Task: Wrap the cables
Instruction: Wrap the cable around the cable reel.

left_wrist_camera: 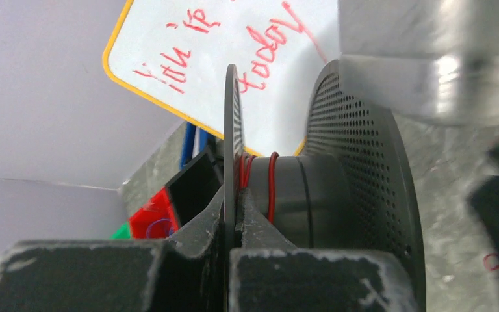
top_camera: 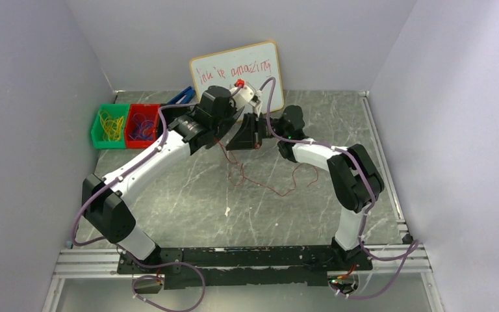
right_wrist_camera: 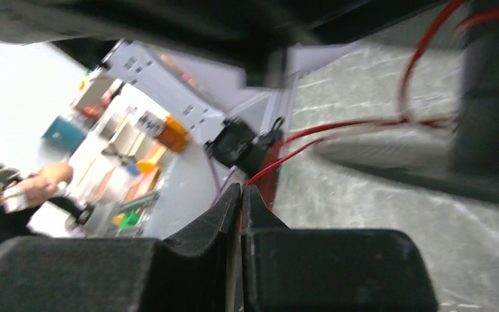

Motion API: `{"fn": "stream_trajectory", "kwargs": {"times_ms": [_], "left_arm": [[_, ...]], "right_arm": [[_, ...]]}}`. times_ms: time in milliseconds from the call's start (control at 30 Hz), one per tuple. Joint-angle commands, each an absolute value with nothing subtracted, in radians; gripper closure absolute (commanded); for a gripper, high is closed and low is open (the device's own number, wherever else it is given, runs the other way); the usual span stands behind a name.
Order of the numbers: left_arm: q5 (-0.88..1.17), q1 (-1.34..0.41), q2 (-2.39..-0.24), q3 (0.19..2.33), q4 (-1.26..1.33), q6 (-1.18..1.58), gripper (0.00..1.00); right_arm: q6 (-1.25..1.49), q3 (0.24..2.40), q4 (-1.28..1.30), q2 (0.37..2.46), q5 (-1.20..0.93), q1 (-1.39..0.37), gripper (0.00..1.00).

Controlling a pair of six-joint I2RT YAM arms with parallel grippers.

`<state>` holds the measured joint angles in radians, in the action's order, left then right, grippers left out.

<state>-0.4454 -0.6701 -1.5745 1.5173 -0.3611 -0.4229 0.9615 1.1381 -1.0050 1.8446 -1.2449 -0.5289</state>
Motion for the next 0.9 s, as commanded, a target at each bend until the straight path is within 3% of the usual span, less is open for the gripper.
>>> {"fn": "stream_trajectory", "kwargs": {"times_ms": [0,267,433,600,700,800,867], "left_arm": [[-0.620,-0.621,-1.520,1.469,-0.226,-0.656,0.97],[-0.559,-0.621,-1.495,1.460,-0.294,-0.622,0.97],[-0.488,-0.622,-1.470,1.477,-0.310,-0.638,0.97],[-0.384,-0.624,-1.459,1.621,-0.453,-0.629,0.97],[-0.320,-0.624,-1.450,1.714,-0.518,-0.612,0.98],[-0.241,-0.619,-1.437,1.807,-0.577,-0.546,0.98],[-0.174,-0.613,-1.430,1.854,-0.619,-0.492,0.97]], "right_arm": [[1.344,1.123,-1.445,1.805,-1.483,-0.523,0.92],[1.257,1.104,-1.331,1.778,-1.444,-0.509,0.91],[1.243,1.069,-1.432,1.808,-1.444,-0.482,0.91],[1.440,1.117,-1.707,1.902,-1.474,-0.425,0.76],[1.459,1.135,-1.710,1.913,-1.493,-0.403,0.72],[1.300,1.112,-1.446,1.857,-1.524,-0.411,0.63],[1.105,1.093,-1.190,1.780,-1.520,-0.413,0.51]]}}
